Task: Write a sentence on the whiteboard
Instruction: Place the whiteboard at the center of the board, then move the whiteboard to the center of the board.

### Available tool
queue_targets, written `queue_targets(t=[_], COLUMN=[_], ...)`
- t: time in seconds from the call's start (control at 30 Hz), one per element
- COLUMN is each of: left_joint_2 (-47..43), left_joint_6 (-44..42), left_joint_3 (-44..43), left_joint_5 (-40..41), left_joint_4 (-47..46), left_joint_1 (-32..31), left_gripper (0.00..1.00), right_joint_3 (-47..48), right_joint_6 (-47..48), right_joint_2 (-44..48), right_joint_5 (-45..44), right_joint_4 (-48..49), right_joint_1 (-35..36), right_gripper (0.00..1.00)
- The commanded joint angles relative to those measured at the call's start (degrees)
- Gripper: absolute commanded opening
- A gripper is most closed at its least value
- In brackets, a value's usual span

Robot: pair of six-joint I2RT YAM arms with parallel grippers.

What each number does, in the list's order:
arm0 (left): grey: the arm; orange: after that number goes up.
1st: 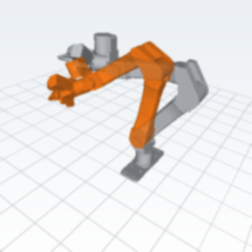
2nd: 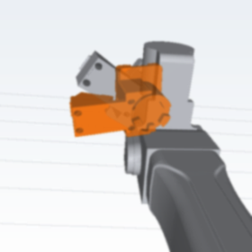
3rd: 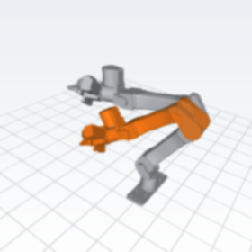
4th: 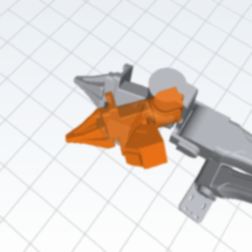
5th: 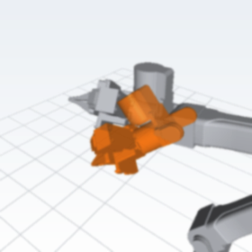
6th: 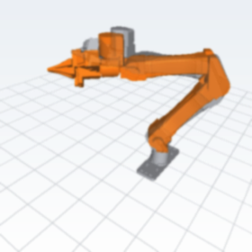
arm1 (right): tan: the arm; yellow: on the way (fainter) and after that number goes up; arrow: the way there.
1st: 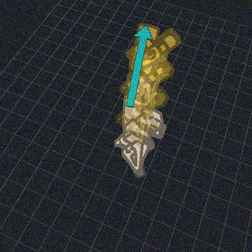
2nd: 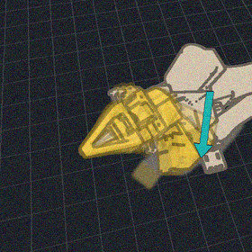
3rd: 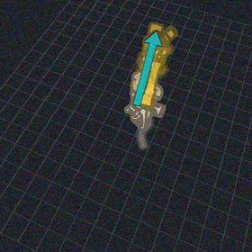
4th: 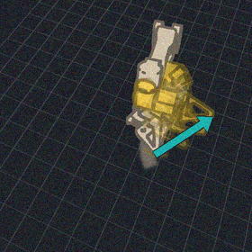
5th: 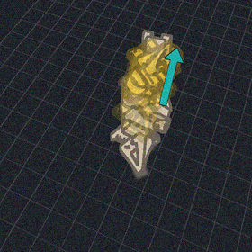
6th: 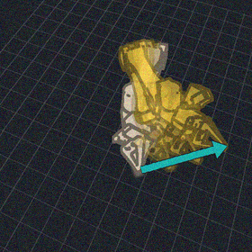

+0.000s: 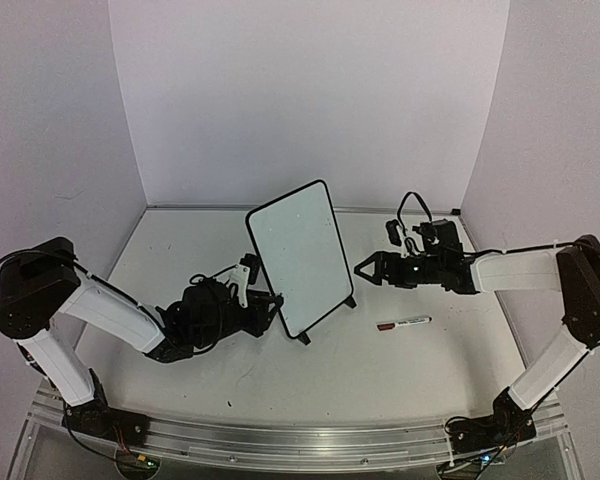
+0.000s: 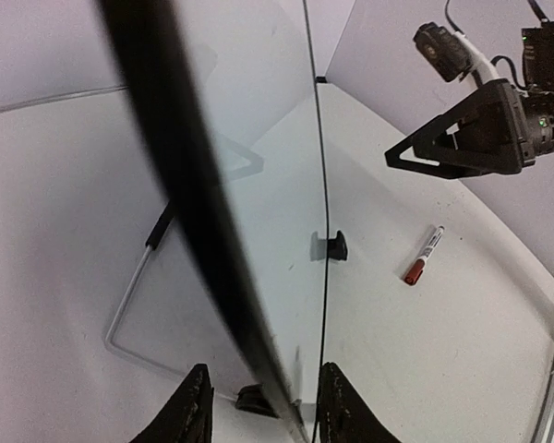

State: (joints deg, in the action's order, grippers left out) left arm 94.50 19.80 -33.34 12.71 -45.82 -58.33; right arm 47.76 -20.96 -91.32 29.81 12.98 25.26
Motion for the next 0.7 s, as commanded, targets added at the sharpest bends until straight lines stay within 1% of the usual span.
queue_targets(t=[0.0, 0.2, 0.3, 0.4, 0.53, 0.67], left_joint_2=[-2.0, -3.3, -5.3, -7.8, -12.5, -17.5], left_joint_6=[0.5, 1.3, 1.8, 2.1, 1.6, 1.9], left_joint_3=[1.0, 1.6, 2.6, 3.5, 3.5, 3.7], left_joint_5=[2.0, 1.6, 1.4, 1.3, 0.1, -0.7], left_joint_4=[4.1, 5.2, 6.0, 7.6, 13.1, 18.9], left_joint_1=[0.1, 0.0, 0.1, 0.1, 0.0, 0.1], left_gripper=[0.41, 0.52, 0.57, 0.64, 0.70, 0.72], right_joint_3=[-1.1, -1.4, -1.4, -1.5, -1.5, -1.4], right_joint_6=[2.6, 3.5, 3.6, 3.5, 3.1, 2.5], right_joint_2=[1.9, 0.2, -1.2, -2.6, -4.9, -7.2], right_joint_5=[-0.2, 0.9, 1.5, 2.3, 3.1, 3.7], right_joint_4=[-0.1, 0.0, 0.7, 1.8, 3.5, 5.5], right_joint_1=[-0.2, 0.0, 0.4, 0.7, 1.1, 1.4], right_gripper=[0.94, 0.89, 0.84, 0.80, 0.77, 0.71])
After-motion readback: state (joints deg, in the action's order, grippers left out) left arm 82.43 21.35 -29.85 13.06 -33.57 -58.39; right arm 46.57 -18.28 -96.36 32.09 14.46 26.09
